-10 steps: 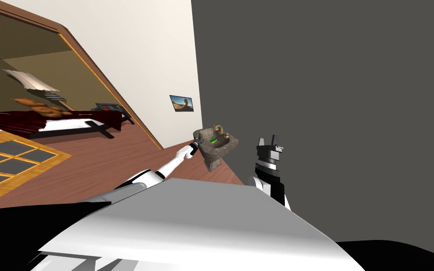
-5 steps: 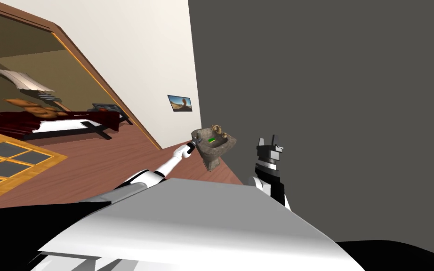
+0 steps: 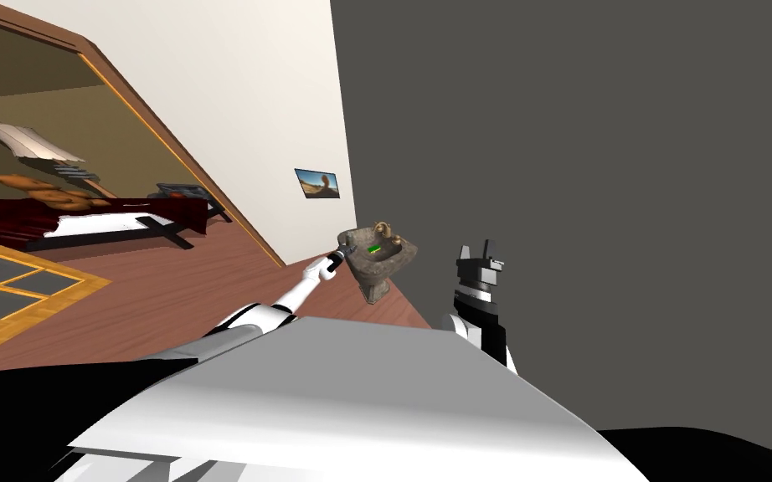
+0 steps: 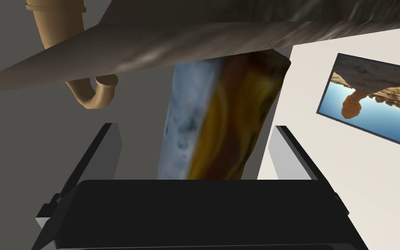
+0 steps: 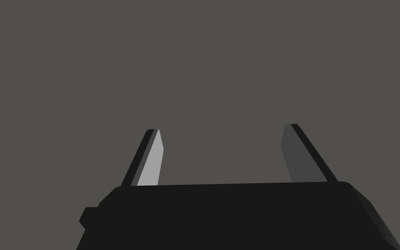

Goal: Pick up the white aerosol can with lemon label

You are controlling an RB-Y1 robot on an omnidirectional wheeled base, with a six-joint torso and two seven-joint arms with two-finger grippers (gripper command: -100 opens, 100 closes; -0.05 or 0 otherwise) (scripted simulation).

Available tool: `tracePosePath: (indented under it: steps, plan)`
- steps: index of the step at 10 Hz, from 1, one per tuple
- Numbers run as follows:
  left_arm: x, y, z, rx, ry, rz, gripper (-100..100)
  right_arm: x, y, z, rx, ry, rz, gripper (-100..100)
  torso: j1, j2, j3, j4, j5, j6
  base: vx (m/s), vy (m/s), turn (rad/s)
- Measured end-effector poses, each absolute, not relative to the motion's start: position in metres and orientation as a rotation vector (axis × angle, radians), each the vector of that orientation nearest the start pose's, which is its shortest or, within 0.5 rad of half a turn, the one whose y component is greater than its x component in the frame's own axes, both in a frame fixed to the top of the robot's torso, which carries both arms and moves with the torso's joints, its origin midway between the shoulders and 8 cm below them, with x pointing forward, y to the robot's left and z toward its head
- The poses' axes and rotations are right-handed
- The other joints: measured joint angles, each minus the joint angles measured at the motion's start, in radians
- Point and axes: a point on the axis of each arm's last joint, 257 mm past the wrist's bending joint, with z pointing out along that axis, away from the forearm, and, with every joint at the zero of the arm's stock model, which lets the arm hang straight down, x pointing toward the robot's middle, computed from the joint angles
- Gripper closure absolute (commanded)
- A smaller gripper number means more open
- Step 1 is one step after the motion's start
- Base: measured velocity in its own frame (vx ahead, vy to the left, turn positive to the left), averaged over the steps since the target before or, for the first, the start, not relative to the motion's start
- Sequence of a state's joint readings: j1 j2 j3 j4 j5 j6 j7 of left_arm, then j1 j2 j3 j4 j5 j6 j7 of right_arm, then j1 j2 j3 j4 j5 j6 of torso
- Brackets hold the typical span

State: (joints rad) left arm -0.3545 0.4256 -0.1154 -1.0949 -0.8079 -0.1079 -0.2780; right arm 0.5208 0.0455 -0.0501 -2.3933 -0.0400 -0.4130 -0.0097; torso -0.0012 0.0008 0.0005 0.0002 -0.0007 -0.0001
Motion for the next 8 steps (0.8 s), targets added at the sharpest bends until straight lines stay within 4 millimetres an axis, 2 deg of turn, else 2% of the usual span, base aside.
tracePosePath:
  steps: [2,4,5,7,8]
  plan:
    - [0.627,0.319,-0.240,0.038,1.673,-0.126,-100,0.328,-0.304,0.052,0.702,0.539,1.280,0,-0.003,0.000,0.000,0.000,-0.001,0.000,-0.013,-0.068,-0.007]
    - [0.626,0.327,-0.228,0.054,1.635,-0.129,-100,0.328,-0.304,0.052,0.702,0.539,1.280,0,0.001,0.000,0.000,0.000,0.000,0.000,-0.008,-0.048,-0.037]
    - [0.623,0.336,-0.228,0.038,1.628,-0.130,-100,0.328,-0.304,0.052,0.702,0.539,1.280,0,-0.003,0.000,0.000,0.000,0.000,0.000,-0.022,-0.088,-0.041]
    - [0.623,0.355,-0.219,0.001,1.596,-0.134,-100,0.328,-0.304,0.052,0.702,0.539,1.280,0,-0.001,0.000,0.000,0.000,0.000,0.000,-0.003,-0.026,0.002]
    - [0.623,0.357,-0.213,0.010,1.576,-0.132,-100,0.328,-0.304,0.052,0.702,0.539,1.280,0,0.001,0.000,0.000,0.000,0.000,0.000,0.004,0.006,0.000]
